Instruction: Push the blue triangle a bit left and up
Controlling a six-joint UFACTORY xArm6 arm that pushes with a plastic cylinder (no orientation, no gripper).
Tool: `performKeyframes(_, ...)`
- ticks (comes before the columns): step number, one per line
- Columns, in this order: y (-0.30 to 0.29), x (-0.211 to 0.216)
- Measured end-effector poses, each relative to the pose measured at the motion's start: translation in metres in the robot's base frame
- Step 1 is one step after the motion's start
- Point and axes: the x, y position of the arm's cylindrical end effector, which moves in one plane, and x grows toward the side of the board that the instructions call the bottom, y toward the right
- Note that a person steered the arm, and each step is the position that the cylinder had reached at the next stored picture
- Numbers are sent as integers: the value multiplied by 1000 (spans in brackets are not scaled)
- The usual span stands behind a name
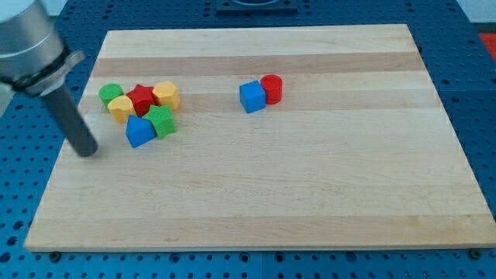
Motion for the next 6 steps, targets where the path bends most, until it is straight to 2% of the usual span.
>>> performKeyframes(1,41,15)
performKeyframes(2,139,14)
performKeyframes(4,145,1)
performKeyframes(5,138,-51)
performKeyframes(6,118,-52)
